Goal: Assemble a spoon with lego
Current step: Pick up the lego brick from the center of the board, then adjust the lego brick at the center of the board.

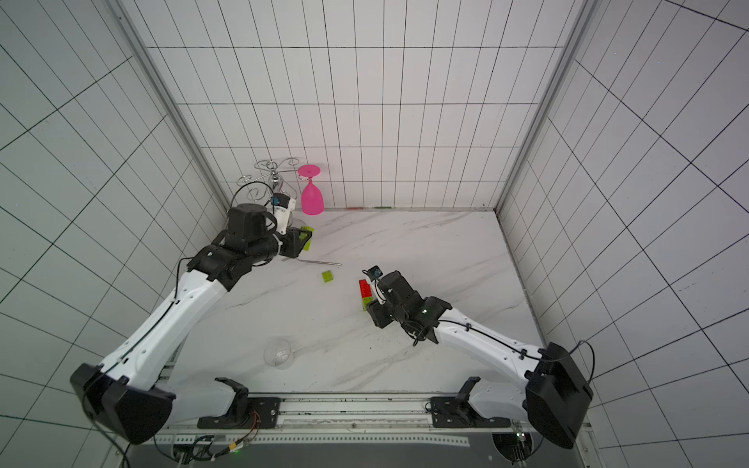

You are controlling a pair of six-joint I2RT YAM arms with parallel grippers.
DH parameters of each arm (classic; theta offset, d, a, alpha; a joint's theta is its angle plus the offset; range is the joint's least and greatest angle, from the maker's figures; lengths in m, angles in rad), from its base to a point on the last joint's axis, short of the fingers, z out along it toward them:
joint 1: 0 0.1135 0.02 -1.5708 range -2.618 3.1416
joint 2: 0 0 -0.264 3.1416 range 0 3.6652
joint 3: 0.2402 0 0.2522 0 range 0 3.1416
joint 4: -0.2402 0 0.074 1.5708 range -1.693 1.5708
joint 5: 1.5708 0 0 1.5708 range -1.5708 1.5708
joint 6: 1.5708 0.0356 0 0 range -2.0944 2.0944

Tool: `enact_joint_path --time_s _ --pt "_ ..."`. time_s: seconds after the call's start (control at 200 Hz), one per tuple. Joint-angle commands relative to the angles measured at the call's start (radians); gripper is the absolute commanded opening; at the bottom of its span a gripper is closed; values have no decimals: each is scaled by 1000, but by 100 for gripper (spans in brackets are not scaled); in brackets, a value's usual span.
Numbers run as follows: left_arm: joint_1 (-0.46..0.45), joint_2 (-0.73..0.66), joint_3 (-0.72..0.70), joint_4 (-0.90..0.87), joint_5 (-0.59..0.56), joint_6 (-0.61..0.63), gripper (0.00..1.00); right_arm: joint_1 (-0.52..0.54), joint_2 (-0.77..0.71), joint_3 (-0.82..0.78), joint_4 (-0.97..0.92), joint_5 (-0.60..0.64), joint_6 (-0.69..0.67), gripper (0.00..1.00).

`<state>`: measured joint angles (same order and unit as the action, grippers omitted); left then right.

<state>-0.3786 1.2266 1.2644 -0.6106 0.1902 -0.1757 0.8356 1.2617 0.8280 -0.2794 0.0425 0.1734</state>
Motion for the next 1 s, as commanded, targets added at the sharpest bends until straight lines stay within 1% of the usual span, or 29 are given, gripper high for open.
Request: enact_joint_path --time_s 0.0,0.17,0.295,0.455,0.685,0.995 --pt "-11 -71 -149 58 69 -79 24 40 41 58 -46 107 -18 62" --pt "-21 -171 -250 64 72 -63 24 98 116 106 -48 182 -12 67" --pt "-28 -181 -252 62 72 -52 24 105 180 138 -48 227 -8 68" --pt "-36 -189 -261 61 72 -44 24 104 217 144 -41 256 -56 68" --pt "-42 -206 -269 63 64 -41 24 86 175 108 -41 291 -105 68" --pt "-52 -195 -269 63 63 -37 24 -10 109 51 -56 269 -147 67"
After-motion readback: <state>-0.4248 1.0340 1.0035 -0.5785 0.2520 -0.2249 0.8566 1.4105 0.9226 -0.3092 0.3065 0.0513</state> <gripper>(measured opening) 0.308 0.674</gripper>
